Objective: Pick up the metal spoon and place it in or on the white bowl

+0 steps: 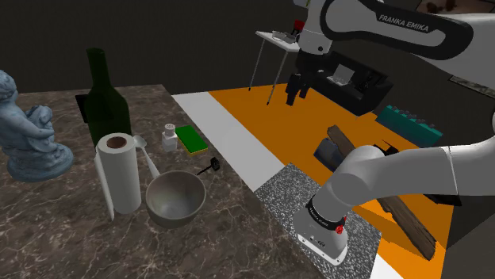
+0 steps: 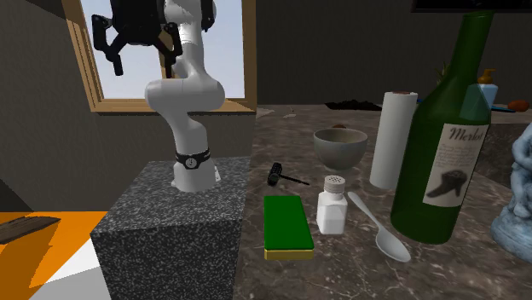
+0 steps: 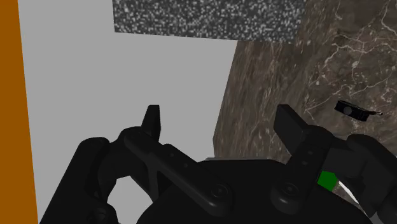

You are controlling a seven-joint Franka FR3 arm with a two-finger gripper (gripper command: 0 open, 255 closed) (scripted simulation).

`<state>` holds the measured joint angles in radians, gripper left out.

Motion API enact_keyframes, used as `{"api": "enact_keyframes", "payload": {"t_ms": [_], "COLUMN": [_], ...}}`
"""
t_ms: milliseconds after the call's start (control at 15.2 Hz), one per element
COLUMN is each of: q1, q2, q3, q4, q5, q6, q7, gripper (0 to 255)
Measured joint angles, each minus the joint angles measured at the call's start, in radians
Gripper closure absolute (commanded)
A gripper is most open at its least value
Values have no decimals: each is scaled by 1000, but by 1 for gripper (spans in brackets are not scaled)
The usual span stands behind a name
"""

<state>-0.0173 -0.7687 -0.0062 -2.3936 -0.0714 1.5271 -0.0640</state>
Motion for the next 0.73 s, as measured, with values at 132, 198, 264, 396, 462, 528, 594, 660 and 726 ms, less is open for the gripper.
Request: {"api": "enact_keyframes", "payload": {"t_ms": [132, 198, 264, 396, 462, 528, 594, 660, 726], "q1": [3, 9, 14, 26, 35, 39, 43, 49, 56], "q2": [0, 1, 8, 24, 34, 54, 73, 90, 100], "q3": [11, 29, 49, 91, 119, 141, 161, 187, 212], "q4": [-6, -10, -15, -29, -32, -31, -35, -36, -40], "q5": [6, 17, 28, 51, 66, 76, 83, 94, 104], "q6": [8, 15, 31, 68, 85, 107, 133, 156, 174], "q7": [13, 34, 58, 109, 142, 169, 193, 224, 254], "gripper": [0, 0, 0, 0, 0, 0, 0, 0, 0]}}
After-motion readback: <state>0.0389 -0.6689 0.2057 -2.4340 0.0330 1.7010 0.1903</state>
